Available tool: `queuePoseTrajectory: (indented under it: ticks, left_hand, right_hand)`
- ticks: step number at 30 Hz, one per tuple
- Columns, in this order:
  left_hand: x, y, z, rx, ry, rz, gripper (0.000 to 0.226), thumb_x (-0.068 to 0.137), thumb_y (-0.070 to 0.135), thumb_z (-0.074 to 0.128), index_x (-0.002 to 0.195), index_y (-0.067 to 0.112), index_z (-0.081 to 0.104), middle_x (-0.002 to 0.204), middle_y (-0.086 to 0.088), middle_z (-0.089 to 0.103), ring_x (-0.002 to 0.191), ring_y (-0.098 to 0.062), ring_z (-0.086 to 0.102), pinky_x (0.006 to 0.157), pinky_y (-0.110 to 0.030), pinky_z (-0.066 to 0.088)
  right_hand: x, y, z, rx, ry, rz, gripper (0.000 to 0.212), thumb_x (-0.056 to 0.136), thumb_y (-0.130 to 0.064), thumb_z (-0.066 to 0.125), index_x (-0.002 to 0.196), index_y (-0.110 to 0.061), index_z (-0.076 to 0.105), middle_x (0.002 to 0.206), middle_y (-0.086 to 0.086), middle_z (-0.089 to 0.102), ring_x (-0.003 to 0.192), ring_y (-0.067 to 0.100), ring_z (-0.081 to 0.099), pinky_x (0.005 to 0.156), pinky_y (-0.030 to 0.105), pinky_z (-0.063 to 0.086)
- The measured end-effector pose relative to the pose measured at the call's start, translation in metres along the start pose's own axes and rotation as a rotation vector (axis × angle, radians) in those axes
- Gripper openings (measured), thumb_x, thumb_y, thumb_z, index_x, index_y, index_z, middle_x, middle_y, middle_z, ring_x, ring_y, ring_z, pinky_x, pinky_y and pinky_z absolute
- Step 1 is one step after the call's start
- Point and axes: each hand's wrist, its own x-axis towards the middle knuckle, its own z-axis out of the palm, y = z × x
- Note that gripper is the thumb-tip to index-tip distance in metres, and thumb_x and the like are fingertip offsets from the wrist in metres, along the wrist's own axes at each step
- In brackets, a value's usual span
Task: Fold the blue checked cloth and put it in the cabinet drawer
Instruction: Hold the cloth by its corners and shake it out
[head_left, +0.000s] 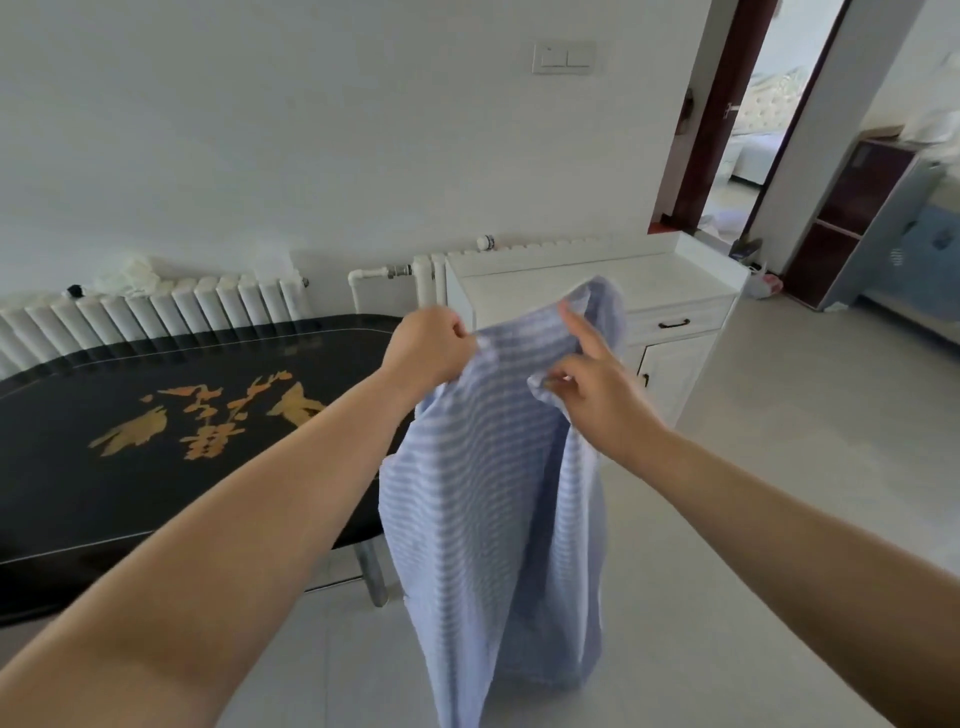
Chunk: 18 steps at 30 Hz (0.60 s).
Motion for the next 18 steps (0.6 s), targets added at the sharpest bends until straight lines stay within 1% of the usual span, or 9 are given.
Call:
queuePoseTrajectory:
  ticks: [3, 5, 7, 9, 11, 13, 15, 16, 18]
  left_hand:
    - [-0.016, 0.021, 0.010, 0.118, -0.074, 0.204, 0.025, 0.086, 0.012, 0.047, 0.061, 0.013, 0.049, 0.061, -0.005, 0.052, 0.056, -0.019, 0.046, 0.052, -0.028, 0.036]
    - [-0.025, 0.027, 0.015, 0.230, -0.116, 0.334, 0.021, 0.089, 0.013, 0.046, 0.071, 0.010, 0.058, 0.070, -0.004, 0.055, 0.066, -0.022, 0.053, 0.059, -0.030, 0.039]
    - [-0.030, 0.024, 0.014, 0.199, -0.123, 0.414, 0.021, 0.089, 0.013, 0.047, 0.076, 0.006, 0.063, 0.073, -0.003, 0.059, 0.070, -0.024, 0.057, 0.064, -0.035, 0.045]
    - [-0.033, 0.019, 0.010, 0.120, -0.138, 0.436, 0.021, 0.087, 0.014, 0.050, 0.081, 0.008, 0.069, 0.077, -0.002, 0.066, 0.074, -0.021, 0.061, 0.069, -0.036, 0.049]
    - [-0.036, 0.016, 0.011, 0.061, -0.139, 0.408, 0.019, 0.089, 0.014, 0.052, 0.085, 0.010, 0.070, 0.081, 0.001, 0.066, 0.075, -0.015, 0.061, 0.071, -0.034, 0.049]
    - [-0.040, 0.011, 0.014, -0.134, -0.050, 0.283, 0.010, 0.091, 0.019, 0.057, 0.093, 0.012, 0.063, 0.094, 0.003, 0.060, 0.075, -0.007, 0.059, 0.071, -0.027, 0.047]
    - [-0.047, 0.001, 0.019, -0.299, 0.039, 0.146, 0.022, 0.089, 0.029, 0.063, 0.101, 0.015, 0.051, 0.108, 0.003, 0.046, 0.082, -0.008, 0.057, 0.074, -0.023, 0.047]
    - [-0.051, -0.006, 0.024, -0.313, 0.029, 0.096, 0.028, 0.087, 0.033, 0.066, 0.101, 0.016, 0.048, 0.108, 0.005, 0.042, 0.085, -0.009, 0.056, 0.074, -0.021, 0.048]
    - [-0.064, -0.015, 0.037, -0.337, -0.067, 0.020, 0.027, 0.087, 0.032, 0.066, 0.099, 0.019, 0.046, 0.099, 0.008, 0.048, 0.082, -0.015, 0.058, 0.070, -0.022, 0.050]
  right_hand:
    - [0.006, -0.017, -0.001, -0.036, -0.119, -0.114, 0.018, 0.092, -0.017, 0.056, 0.077, -0.013, 0.066, 0.160, -0.009, 0.011, 0.089, 0.003, 0.061, 0.072, 0.025, 0.045]
    - [0.016, -0.015, -0.002, -0.054, -0.201, -0.139, 0.016, 0.093, -0.016, 0.054, 0.086, -0.013, 0.067, 0.157, -0.012, 0.021, 0.098, 0.011, 0.063, 0.078, 0.031, 0.048]
    - [0.021, -0.008, -0.003, -0.073, -0.280, -0.139, 0.015, 0.094, -0.018, 0.052, 0.098, -0.015, 0.066, 0.142, -0.014, 0.044, 0.107, 0.016, 0.059, 0.085, 0.030, 0.046]
    - [0.021, -0.003, -0.002, -0.092, -0.315, -0.143, 0.017, 0.093, -0.020, 0.052, 0.101, -0.019, 0.066, 0.117, -0.012, 0.058, 0.105, 0.016, 0.058, 0.087, 0.033, 0.047]
    - [0.020, -0.001, 0.000, -0.099, -0.291, -0.158, 0.019, 0.093, -0.021, 0.049, 0.098, -0.020, 0.067, 0.103, -0.010, 0.061, 0.098, 0.016, 0.059, 0.084, 0.035, 0.049]
    - [0.019, 0.002, 0.002, -0.085, -0.200, -0.177, 0.026, 0.090, -0.023, 0.043, 0.093, -0.018, 0.068, 0.096, -0.006, 0.063, 0.093, 0.019, 0.061, 0.080, 0.035, 0.050]
    - [0.017, 0.006, 0.002, -0.036, -0.072, -0.137, 0.022, 0.090, -0.020, 0.047, 0.090, -0.013, 0.068, 0.091, -0.005, 0.062, 0.089, 0.022, 0.062, 0.078, 0.034, 0.050]
    - [0.017, 0.009, 0.002, -0.008, -0.013, -0.101, 0.017, 0.090, -0.015, 0.052, 0.089, -0.011, 0.068, 0.090, -0.006, 0.060, 0.089, 0.022, 0.062, 0.079, 0.036, 0.050]
    - [0.017, 0.013, -0.001, 0.026, 0.061, -0.050, 0.013, 0.090, -0.008, 0.055, 0.088, -0.009, 0.068, 0.091, -0.007, 0.059, 0.088, 0.018, 0.060, 0.080, 0.038, 0.050]
